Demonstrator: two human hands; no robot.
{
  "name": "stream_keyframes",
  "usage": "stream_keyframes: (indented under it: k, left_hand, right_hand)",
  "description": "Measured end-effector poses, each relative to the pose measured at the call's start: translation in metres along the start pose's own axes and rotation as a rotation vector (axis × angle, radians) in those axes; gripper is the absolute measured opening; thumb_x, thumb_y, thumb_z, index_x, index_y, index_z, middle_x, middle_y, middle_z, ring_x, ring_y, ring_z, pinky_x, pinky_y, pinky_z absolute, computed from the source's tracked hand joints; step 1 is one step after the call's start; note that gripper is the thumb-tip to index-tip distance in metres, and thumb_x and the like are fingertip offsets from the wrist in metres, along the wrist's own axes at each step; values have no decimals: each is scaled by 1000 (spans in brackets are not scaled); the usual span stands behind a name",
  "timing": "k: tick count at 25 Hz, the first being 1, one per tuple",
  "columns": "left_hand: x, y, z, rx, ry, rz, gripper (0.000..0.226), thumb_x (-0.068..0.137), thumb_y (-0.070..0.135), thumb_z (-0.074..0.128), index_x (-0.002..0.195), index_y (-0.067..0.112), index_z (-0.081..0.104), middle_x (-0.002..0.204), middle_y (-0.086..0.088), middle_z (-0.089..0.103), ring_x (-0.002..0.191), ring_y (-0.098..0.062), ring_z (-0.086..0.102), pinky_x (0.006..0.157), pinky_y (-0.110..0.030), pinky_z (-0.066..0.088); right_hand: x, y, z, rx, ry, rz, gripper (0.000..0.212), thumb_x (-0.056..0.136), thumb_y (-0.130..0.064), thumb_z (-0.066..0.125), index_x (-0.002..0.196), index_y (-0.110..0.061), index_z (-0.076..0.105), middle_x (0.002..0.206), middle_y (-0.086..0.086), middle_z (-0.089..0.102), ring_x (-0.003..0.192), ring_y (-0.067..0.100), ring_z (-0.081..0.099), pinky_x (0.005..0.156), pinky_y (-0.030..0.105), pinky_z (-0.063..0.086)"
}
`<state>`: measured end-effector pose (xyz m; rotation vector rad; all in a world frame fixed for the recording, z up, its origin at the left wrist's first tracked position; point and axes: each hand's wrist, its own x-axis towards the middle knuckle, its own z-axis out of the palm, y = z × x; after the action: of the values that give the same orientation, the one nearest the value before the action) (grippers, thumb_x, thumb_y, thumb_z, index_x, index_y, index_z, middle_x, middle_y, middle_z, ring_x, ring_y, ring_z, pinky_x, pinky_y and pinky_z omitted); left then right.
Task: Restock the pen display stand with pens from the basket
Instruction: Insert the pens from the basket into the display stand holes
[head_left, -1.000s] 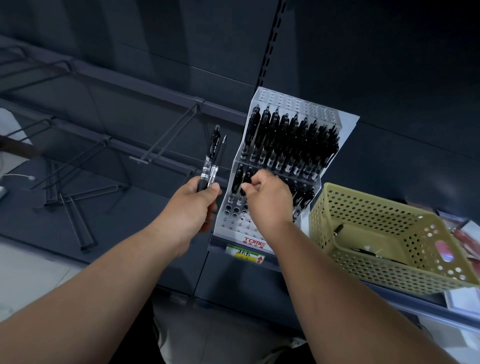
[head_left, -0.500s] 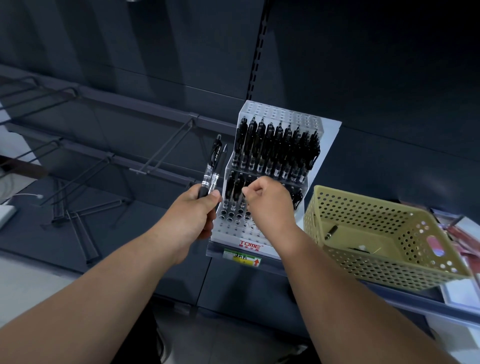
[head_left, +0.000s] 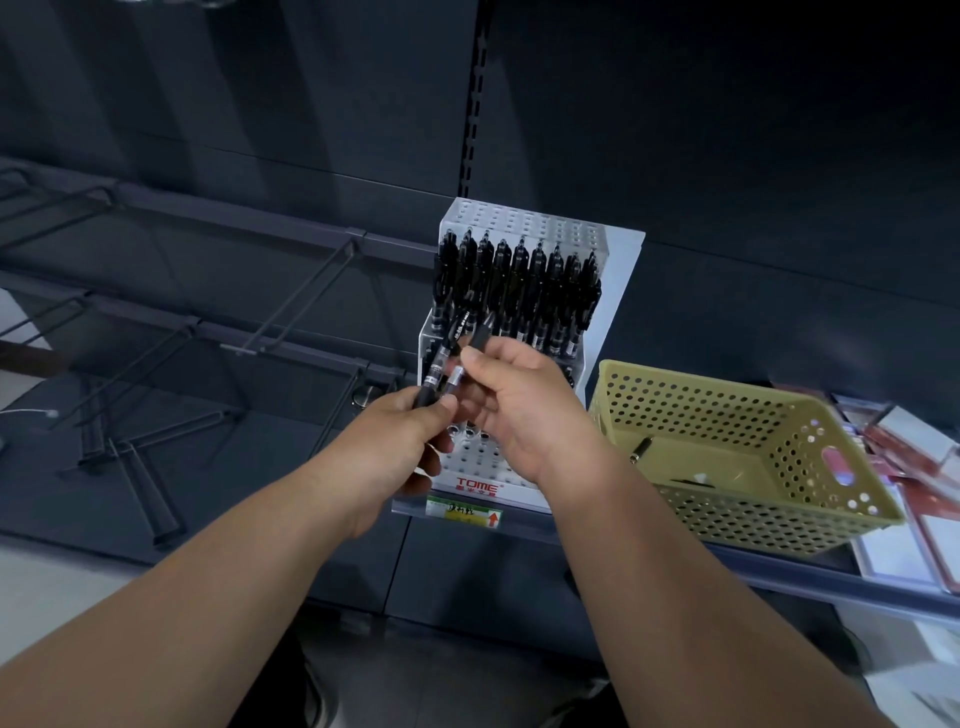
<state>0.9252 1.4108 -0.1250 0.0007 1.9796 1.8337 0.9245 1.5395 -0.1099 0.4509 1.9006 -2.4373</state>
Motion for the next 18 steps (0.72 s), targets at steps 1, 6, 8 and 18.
stream_keyframes:
  k: [1,6,8,18]
  left_hand:
    - [1,0,0,-36,3,-4,16,97,29,52,89,18,61,66,2,59,55,-12,50,55,-28,42]
    - [3,-1,-1,-56,30,0,14,97,26,52,92,19,62,72,1,61,58,-11,51,55,-26,44]
    - [2,-2,1,14,45,29,13,98,24,51,92,19,62,74,2,58,60,-11,48,58,-26,44]
    - [9,-13,-5,897,372,452,14,98,25,45,91,14,48,82,1,36,69,-23,44,61,-31,32]
  right_hand:
    - [0,-1,-4,25,28,3,5,96,-9,58,95,-11,63,85,4,74,60,8,65,65,25,51]
    - [0,-3,-12,127,85,35,6,95,-8,59,94,-12,62,93,8,74,63,10,65,67,26,53]
    - [0,-1,-10,70,162,20,9,92,-9,63,101,-12,62,99,9,71,71,12,64,69,26,54]
    - [-7,-10,0,41,188,-43,10,95,-23,61,96,-14,63,89,5,62,70,11,59,64,22,52]
